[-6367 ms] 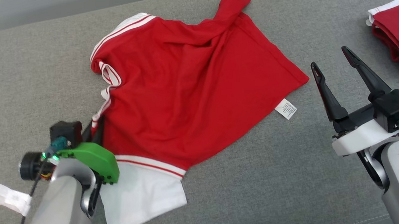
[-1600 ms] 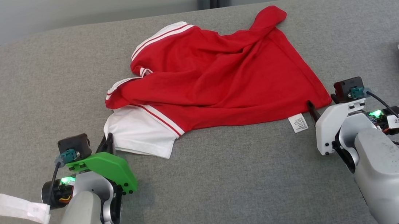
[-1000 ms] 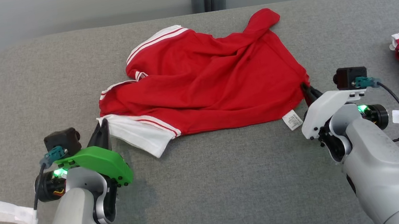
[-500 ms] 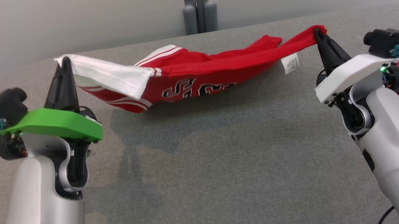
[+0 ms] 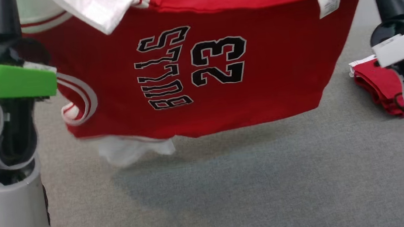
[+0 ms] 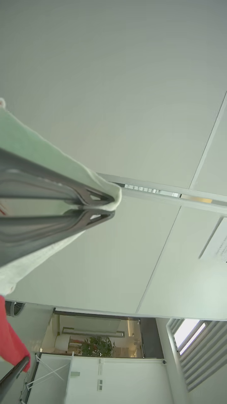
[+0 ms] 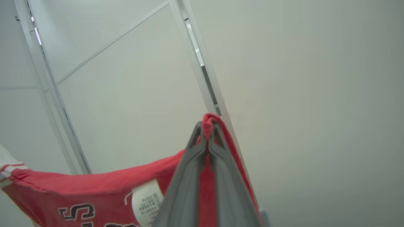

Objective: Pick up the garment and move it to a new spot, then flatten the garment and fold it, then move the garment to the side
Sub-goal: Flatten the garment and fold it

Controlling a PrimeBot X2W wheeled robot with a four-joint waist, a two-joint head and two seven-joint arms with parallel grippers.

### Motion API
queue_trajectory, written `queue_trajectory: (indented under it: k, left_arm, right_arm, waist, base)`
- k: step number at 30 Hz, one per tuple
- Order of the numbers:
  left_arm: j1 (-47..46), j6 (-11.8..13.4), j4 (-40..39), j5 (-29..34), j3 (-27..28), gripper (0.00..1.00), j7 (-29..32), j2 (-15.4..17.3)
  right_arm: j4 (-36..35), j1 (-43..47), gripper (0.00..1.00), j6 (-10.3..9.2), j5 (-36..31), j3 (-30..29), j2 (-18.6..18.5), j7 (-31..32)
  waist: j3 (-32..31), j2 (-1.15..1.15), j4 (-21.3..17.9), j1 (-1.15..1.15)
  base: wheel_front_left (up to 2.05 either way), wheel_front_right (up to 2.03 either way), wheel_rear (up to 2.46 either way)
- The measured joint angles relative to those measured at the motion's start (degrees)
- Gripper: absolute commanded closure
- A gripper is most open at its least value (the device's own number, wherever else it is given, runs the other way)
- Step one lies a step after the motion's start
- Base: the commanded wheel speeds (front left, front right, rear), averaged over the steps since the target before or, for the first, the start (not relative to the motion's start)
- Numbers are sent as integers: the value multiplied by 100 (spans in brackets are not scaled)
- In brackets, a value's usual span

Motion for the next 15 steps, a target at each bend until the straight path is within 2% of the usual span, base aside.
queue_trajectory:
  k: [3,8,11,15]
  left_arm:
    - [-477,30,-300,-22,-57,100,302,109]
    - [-1082,8,-229,208,-237,100,595,334]
    - [-1376,-29,127,245,-358,100,681,331]
    - [-1854,-90,795,438,-437,100,704,441]
  right_arm:
    - [-870,24,100,-1,3,-476,177,554]
    - [-1678,-97,100,-1,11,-1042,672,1558]
    - [-1727,-415,100,-1,-344,-1251,781,1993]
    - [-1184,-1092,100,-1,-639,-1289,937,2248]
  waist:
    - [-47,0,-81,0]
    - [16,0,-164,0]
    - [160,0,-192,0]
    - [458,0,-230,0]
  base:
    - [0,0,0]
    - [0,0,0]
    - [0,0,0]
    - [0,0,0]
